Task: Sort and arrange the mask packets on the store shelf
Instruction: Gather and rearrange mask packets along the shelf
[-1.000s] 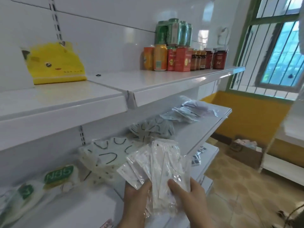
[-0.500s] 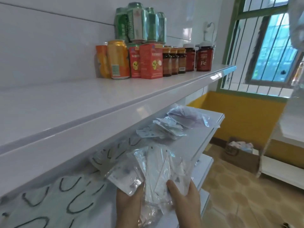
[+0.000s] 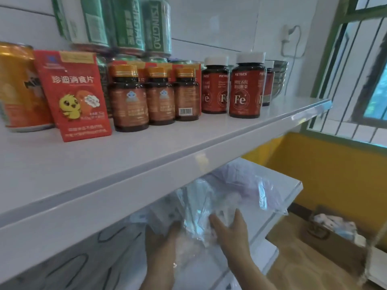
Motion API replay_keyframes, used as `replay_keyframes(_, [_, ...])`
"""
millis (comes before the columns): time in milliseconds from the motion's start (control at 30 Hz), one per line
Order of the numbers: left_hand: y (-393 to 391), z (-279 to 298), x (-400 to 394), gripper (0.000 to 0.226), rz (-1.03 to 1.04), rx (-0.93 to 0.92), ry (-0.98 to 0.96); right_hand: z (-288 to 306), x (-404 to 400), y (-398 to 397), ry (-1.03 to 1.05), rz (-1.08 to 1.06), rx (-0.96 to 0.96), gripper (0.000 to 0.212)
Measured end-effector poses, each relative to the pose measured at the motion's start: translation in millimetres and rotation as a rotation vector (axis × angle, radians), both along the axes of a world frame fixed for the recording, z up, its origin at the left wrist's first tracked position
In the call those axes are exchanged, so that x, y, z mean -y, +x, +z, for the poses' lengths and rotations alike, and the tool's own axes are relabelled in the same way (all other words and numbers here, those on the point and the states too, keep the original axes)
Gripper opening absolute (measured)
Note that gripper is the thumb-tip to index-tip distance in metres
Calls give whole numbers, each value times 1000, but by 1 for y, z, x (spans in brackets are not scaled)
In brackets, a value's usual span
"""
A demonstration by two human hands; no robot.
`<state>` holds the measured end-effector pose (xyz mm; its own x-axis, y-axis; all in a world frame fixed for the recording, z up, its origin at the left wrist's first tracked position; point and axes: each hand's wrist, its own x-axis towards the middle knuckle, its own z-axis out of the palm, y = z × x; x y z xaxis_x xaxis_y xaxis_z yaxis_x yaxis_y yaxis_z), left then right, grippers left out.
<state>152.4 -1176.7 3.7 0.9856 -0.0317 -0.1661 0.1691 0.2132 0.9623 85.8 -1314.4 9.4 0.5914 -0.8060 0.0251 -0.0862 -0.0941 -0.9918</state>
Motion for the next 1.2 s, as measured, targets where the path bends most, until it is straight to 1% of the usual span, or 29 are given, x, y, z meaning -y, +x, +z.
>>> replay_keyframes(67, [33,-1,11,60,65,-9,47,3,24,49,-70,115,-45,36])
replay_keyframes(100, [54,-5,14,51,73,-46,72,4,34,74,-108,165,-93,43])
replay_keyframes(133, [69,-2,16,34,75,-85,56,4,41,96,-134,199,-130,48])
replay_keyframes(167, [81,-1,17,22,64,-121,29,4,49,115,-140,231,-141,52])
replay_keyframes(200, [90,5,16,21,68,-155,5,3,55,128,-158,251,-156,57])
replay_keyframes(233, [94,13,14,23,95,-188,-20,3,61,137,-196,266,-181,67])
replay_keyframes(267, [100,11,10,27,119,-237,-22,3,67,140,-262,287,-251,78])
replay_keyframes(300, [107,6,6,32,130,-273,10,4,73,141,-337,318,-323,83])
replay_keyframes(367, [111,0,-3,41,129,-314,96,-2,85,139,-433,381,-454,79])
replay_keyframes(400, [109,-1,-8,40,121,-314,118,-6,89,137,-448,419,-492,75])
replay_keyframes(467, [105,-10,-15,25,75,-295,165,-12,91,134,-476,485,-499,66])
replay_keyframes(533, [99,-16,-17,18,9,-276,200,-18,89,131,-508,507,-460,60])
replay_keyframes(600, [100,-21,-16,14,12,-229,196,-21,87,127,-531,504,-422,56])
replay_keyframes(667, [91,-7,-14,15,16,-177,178,-22,86,122,-548,503,-378,53])
replay_keyframes(733, [79,3,-15,16,-10,-170,164,-25,87,116,-584,514,-340,50])
replay_keyframes(800, [67,3,-21,11,-36,-178,200,-28,87,109,-674,522,-282,46])
replay_keyframes(867, [51,2,-28,14,-82,-183,246,-31,83,103,-814,494,-198,41])
replay_keyframes(900, [42,3,-32,9,-106,-188,235,-32,78,100,-887,479,-154,41])
replay_keyframes(933, [34,6,-34,9,-131,-183,234,-30,72,99,-945,480,-123,43])
replay_keyframes(967, [29,8,-39,16,-157,-168,243,-27,63,97,-992,497,-110,45])
replay_keyframes(1000, [26,11,-45,19,-176,-135,274,-23,52,96,-1035,523,-113,46])
replay_keyframes(1033, [20,19,-53,17,-192,-90,310,-20,40,95,-1073,550,-116,47])
replay_keyframes(1100, [14,32,-80,8,-131,-29,396,-12,12,93,-1121,604,-115,49])
replay_keyframes(1167, [6,42,-116,12,-66,31,449,-2,-22,89,-1152,667,-123,54])
replay_keyframes(1200, [1,47,-137,12,-51,90,489,2,-41,86,-1164,699,-133,59])
